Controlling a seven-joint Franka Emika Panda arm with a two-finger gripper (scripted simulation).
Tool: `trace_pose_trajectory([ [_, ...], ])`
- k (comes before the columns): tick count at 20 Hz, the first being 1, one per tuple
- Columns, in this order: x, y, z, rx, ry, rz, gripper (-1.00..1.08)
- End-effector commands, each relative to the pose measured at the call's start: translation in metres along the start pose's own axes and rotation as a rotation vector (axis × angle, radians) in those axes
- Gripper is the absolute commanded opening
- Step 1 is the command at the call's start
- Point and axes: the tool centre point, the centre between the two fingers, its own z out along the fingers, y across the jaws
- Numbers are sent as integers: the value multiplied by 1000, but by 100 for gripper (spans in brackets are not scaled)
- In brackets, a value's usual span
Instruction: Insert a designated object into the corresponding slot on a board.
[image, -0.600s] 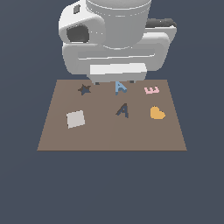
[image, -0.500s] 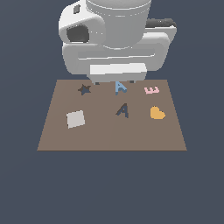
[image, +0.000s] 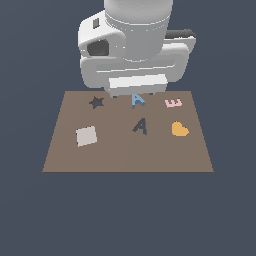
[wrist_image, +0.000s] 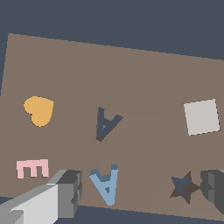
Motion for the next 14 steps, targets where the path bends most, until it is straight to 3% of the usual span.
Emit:
trace_pose_trajectory([
  [1,-8,-4,11,1,-1,-22,100],
  [14,-67,-25,88,11,-5,-183,100],
])
